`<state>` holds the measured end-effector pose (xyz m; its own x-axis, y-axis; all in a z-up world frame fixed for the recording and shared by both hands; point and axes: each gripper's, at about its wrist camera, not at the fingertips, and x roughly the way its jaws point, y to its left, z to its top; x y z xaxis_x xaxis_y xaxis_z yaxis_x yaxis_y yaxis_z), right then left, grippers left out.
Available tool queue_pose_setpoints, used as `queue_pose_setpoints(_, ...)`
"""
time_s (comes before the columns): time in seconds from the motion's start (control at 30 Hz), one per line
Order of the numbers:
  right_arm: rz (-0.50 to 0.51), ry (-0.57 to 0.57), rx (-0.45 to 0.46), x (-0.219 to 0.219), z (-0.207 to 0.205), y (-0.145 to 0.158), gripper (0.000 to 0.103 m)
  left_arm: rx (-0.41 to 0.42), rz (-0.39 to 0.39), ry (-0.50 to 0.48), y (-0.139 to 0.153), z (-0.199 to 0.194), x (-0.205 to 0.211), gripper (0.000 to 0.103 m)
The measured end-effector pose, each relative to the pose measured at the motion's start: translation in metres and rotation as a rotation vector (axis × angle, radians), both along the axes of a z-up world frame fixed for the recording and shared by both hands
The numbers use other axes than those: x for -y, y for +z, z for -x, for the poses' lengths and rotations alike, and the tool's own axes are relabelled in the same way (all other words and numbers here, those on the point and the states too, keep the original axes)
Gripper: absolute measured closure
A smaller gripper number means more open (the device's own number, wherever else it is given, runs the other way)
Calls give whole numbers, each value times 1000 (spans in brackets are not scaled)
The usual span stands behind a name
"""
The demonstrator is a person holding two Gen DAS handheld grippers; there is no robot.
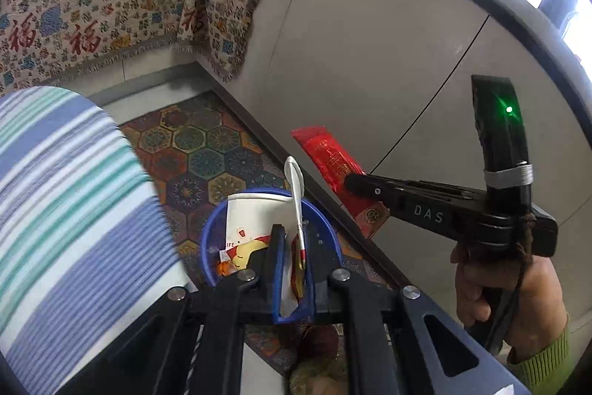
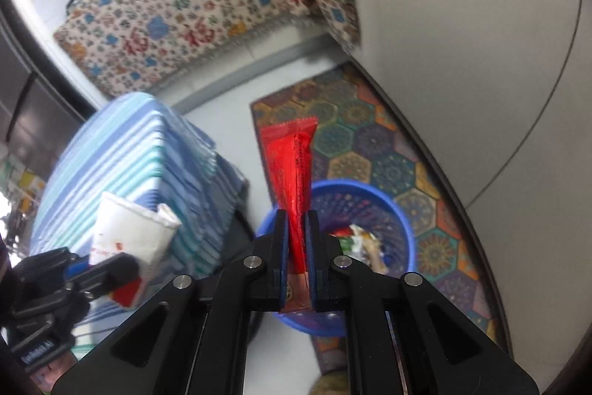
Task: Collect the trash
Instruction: 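Carry the paper cup and candy bar over the blue wastebasket, then open both tools to drop the cup and candy bar into the basket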
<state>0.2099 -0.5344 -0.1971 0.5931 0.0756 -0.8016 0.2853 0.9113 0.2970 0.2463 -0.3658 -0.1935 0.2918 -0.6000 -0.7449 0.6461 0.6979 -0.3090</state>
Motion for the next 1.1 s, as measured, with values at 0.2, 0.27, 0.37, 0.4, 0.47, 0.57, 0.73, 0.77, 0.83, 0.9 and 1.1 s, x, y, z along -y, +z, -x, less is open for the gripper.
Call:
queue_pose_setpoints(0.2, -47, -28, -67, 24, -6, -29, 95, -48, -34, 0, -33, -13, 29, 93)
queue_pose_setpoints(0.27, -65, -39, -82, 30, -6, -40, 95, -60, -41, 2, -43, -16, 33, 93)
queue_pose_setpoints(0.37, -95, -53, -100, 36, -7, -52, 95, -69, -47, 2, -53, -24, 40, 92)
queue_pose_setpoints(0.4, -102, -56, -105, 37, -9, -55, 93, -69, -48, 0, -55, -25, 43, 92)
queue_pose_setpoints(0.47, -115, -70, -112, 40, -12, -63, 89, -69, -53, -7, -59, -28, 48, 88)
queue_pose_setpoints(0.57, -134, -105, -111, 44, -13, -69, 63, -78, -62, -21, -62, -28, 53, 81)
queue_pose_setpoints(0.73, -122, -177, -86, 52, -4, -57, 43, -26, -58, -1, -54, -22, 53, 41)
queue_pose_setpoints(0.77, -116, -191, -76, 53, -1, -52, 37, -9, -59, 2, -51, -19, 53, 40)
queue_pose_setpoints(0.83, -98, -219, -53, 55, 7, -37, 27, 33, -63, 5, -41, -13, 52, 34)
queue_pose_setpoints(0.9, -74, -252, -34, 56, 18, -20, 3, 77, -67, 19, -29, -6, 51, 28)
queue_pose_setpoints(1.1, -36, -291, 17, 50, 72, 19, 0, 135, -117, -3, 7, 23, 40, 1)
